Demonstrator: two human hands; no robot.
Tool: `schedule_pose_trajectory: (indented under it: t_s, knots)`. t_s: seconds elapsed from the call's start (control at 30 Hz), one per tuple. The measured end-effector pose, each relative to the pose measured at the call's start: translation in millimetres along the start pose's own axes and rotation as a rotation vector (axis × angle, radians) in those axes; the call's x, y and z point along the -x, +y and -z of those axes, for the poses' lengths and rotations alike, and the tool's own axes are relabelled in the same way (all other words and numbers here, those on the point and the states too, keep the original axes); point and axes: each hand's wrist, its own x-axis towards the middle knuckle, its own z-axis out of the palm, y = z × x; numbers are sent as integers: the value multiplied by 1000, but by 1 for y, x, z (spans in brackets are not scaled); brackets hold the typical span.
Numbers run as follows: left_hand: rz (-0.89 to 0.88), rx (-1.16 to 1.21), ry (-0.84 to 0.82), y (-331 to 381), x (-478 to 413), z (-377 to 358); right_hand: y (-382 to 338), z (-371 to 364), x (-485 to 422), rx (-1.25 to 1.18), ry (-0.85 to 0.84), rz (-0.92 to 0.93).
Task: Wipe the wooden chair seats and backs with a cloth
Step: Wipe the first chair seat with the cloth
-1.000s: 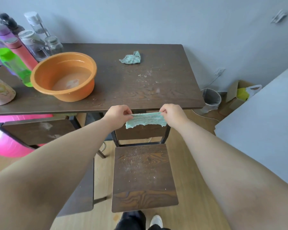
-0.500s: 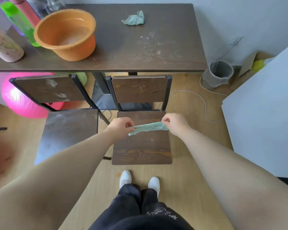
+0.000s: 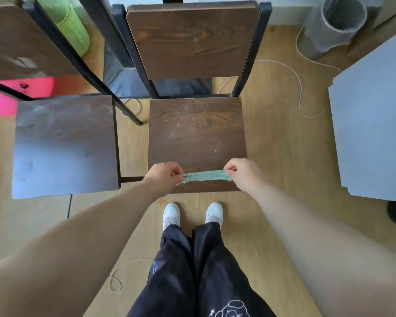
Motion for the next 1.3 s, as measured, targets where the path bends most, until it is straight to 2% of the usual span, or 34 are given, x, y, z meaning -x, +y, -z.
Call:
schedule_pose_trajectory:
  t_s: [0.27,0.67,0.87,1.1,1.3]
  knots:
    - [-18,-14,-5,-41,-84,-24,18,-49,-73,57,-20,7]
    - [-77,-158,159,-38,-179,-7,10,-58,-166,58,169,22]
    - [-116,-300,216,-38,-177,-11,10,-59,-176,1,210,-21]
    - [-239,-631,353,-60,-153,-30,27,-78,-151,-13,294,-223]
    - [-216,-718,421,-76,-143,-43,20,-108,-141,57,370,-268]
